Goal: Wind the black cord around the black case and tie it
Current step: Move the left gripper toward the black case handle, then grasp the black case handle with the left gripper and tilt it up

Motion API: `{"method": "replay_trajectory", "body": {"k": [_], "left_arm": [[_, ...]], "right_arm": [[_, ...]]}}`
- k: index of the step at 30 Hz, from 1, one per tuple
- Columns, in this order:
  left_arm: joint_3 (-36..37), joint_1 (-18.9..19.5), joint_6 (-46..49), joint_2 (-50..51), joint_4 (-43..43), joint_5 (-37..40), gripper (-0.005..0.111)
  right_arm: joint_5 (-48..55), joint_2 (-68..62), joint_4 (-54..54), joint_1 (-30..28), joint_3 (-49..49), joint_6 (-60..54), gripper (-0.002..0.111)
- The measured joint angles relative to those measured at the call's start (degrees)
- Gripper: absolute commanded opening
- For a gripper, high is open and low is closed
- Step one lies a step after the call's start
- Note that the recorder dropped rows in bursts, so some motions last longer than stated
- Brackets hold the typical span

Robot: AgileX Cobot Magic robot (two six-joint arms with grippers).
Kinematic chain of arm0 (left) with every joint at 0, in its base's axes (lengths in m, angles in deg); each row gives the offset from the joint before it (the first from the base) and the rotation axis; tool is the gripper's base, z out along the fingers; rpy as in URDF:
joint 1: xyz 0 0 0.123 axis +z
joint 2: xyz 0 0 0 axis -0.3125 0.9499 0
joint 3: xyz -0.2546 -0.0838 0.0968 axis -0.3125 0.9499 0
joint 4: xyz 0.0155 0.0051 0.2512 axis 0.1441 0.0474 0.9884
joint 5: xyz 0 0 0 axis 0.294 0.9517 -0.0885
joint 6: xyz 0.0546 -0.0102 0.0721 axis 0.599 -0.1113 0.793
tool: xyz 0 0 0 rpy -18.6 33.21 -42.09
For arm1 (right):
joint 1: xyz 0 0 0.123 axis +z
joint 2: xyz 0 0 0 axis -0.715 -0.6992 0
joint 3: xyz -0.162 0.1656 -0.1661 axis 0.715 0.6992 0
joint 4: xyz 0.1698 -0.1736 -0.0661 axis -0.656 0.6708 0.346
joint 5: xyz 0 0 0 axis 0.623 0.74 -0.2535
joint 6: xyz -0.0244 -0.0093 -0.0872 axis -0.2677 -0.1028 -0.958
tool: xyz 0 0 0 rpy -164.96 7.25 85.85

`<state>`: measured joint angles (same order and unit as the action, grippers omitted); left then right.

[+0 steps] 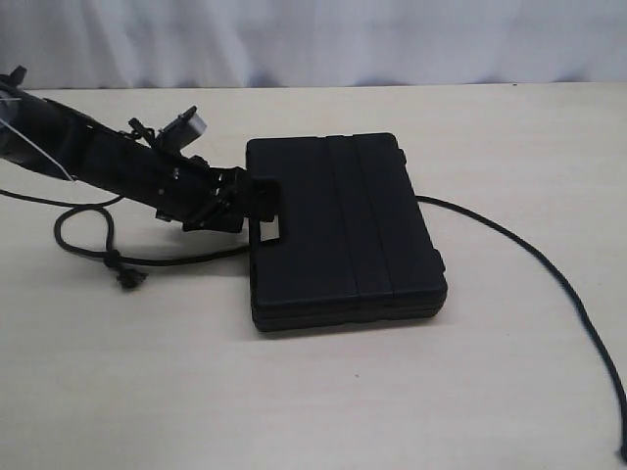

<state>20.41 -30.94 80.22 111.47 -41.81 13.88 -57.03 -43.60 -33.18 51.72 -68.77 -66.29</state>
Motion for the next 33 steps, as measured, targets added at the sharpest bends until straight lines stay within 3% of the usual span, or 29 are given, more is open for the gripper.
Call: {"method": "replay_trajectory", "body": {"k": [4,11,30,33], "left_arm": [[0.0,-1.2,0.5,0.5,-2.9,-1.6,0.061],[0.0,-1.1,7.7,4.9,-12.0,5.6,0.060],[-0.1,-1.4,10.0,6.0,-15.0,4.0,0.060],[-0.1,-1.4,10.4,6.2,-15.6,4.5,0.051]], "right_arm": [[0.0,0.0,0.0,0.0,0.0,0.0,0.004],[0.0,0.0,0.0,0.0,0.0,0.0,0.004],[0.0,0.0,0.0,0.0,0.0,0.0,0.004],[0.0,0.0,0.0,0.0,0.0,0.0,0.004]]}}
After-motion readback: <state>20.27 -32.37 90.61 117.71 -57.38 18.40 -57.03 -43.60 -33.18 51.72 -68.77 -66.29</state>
